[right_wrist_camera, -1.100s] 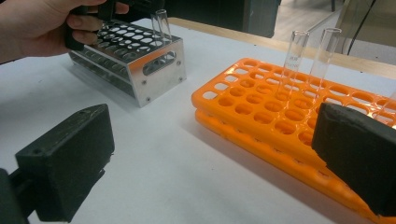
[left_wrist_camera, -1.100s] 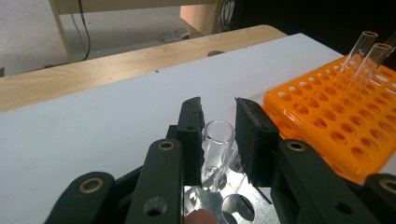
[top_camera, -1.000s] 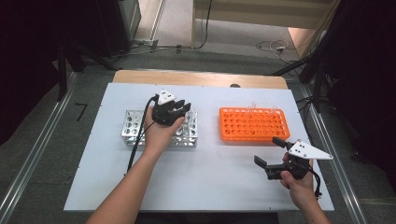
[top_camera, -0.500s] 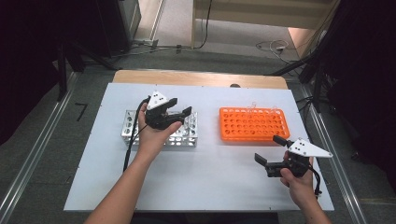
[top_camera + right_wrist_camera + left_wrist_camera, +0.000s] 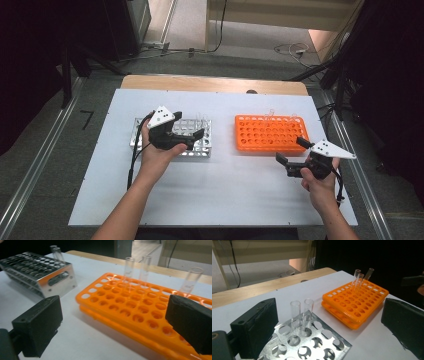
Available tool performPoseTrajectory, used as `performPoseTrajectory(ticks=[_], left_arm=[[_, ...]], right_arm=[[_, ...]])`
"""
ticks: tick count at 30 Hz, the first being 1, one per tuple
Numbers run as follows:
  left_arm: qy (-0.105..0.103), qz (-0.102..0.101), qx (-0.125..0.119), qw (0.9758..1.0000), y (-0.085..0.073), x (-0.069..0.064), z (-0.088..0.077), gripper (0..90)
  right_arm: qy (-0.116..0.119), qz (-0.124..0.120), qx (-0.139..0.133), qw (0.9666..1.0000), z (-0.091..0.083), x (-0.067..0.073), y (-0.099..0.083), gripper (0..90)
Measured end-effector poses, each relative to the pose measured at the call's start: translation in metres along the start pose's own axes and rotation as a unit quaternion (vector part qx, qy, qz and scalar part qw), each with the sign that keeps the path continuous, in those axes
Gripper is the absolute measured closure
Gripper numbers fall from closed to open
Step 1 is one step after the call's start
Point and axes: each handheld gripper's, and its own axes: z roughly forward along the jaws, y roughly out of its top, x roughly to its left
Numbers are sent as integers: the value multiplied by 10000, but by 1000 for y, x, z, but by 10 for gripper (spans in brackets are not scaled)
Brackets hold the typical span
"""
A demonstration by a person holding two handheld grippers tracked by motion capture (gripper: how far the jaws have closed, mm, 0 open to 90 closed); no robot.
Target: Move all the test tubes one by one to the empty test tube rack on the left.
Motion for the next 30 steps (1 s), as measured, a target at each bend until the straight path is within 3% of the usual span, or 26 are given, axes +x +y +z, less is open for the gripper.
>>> performPoseTrajectory(ticks=[6, 11, 17, 22, 30], left_arm=[[-153, 16, -50, 9999, -8, -11, -10, 0], [-244, 75, -61, 9997, -15, -22, -16, 0], [-356, 196, -116, 9991, -22, -33, -23, 0], [-400, 238, -83, 9989, -28, -37, -26, 0], [-371, 187, -91, 9991, -30, -35, -28, 0]], right_arm=[[-167, 215, -39, 9996, 10, -22, 6, 37], [-441, 451, -3, 9980, 24, -40, 6, 73], [-870, 740, 132, 9934, 41, -60, 4, 239], [-1156, 798, 278, 9897, 53, -69, 5, 395], [-1168, 817, 495, 9886, 69, -75, 7, 579]])
